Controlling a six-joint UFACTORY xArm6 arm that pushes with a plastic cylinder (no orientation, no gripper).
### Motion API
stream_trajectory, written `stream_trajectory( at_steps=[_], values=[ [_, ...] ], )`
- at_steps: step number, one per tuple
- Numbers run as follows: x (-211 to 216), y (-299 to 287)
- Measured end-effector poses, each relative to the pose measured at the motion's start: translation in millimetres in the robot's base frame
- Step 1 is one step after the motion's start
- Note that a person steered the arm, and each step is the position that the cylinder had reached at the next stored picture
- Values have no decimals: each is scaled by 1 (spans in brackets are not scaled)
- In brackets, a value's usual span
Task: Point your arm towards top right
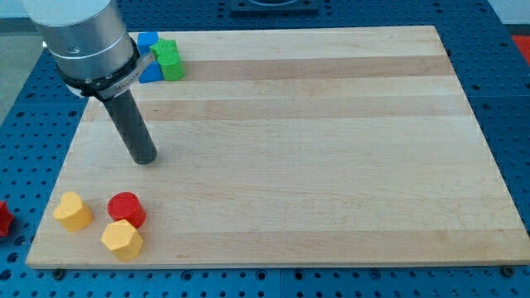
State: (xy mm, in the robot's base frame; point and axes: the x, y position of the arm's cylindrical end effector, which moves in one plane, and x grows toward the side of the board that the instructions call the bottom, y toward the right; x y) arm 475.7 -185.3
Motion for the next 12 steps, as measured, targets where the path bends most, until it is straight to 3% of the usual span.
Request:
stream_trajectory(
  at_steps=[5,7,9,10,12],
  values=[
    [1,4],
    [-12,79],
    [-18,85],
    [-37,115],
    [-169,302]
  ],
)
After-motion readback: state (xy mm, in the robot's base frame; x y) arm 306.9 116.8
